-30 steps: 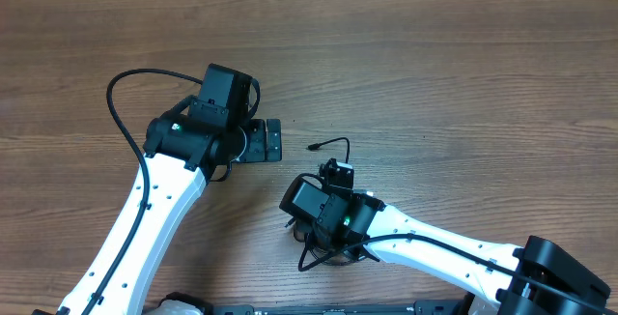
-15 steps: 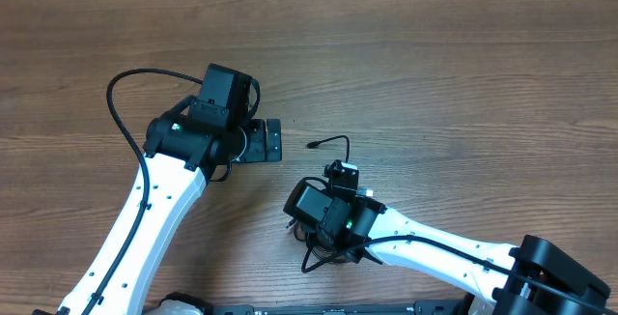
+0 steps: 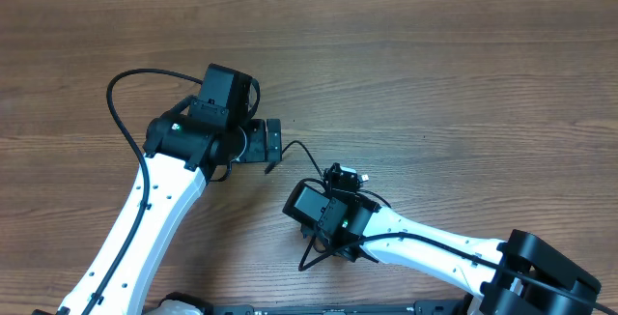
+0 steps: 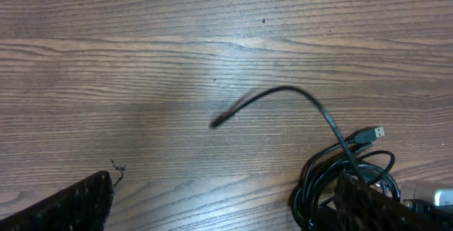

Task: Untangle cables
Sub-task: 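Pull the grasped cables rightward with the right gripper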

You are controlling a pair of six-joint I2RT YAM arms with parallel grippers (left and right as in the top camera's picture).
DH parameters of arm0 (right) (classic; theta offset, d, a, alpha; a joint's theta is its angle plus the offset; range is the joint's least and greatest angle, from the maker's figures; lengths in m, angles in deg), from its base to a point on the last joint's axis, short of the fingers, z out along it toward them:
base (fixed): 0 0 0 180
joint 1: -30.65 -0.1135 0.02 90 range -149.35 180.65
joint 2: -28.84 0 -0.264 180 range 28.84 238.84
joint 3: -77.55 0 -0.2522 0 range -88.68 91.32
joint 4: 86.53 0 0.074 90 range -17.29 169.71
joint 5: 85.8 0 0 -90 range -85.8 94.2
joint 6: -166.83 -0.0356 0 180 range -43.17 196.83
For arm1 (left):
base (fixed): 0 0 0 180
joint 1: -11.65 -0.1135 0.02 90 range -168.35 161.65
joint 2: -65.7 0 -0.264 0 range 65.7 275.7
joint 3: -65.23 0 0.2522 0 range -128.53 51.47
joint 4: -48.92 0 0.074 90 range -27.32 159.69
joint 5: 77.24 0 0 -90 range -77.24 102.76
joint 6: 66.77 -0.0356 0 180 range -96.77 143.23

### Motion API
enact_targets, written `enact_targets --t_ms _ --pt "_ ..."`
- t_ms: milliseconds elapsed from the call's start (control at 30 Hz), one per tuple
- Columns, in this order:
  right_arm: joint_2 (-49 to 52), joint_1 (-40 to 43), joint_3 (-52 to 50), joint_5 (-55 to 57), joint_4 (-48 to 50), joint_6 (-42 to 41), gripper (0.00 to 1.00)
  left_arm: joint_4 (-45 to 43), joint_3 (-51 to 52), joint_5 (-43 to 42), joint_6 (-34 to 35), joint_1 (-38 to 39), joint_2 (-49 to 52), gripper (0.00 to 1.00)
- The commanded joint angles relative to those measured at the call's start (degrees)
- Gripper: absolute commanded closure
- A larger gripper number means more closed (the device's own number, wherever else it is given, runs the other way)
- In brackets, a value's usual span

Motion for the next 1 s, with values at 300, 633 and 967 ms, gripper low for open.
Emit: enact_targets --t_ms 300,633,967 --pt "-17.62 2.47 -0.26 -2.78 -2.03 2.4 0.96 -0.15 -1.03 1.01 0.5 0.11 -0.02 0.01" --pt "-38.07 4.79 -0.26 -3.02 -1.97 2.54 0.96 -0.15 -1.03 1.01 0.5 0.11 -0.02 0.01" --pt "-47.95 4.96 -0.26 -2.05 -1.38 3.19 0.96 -0.15 -1.03 1.01 0.5 0.11 -0.02 0.0"
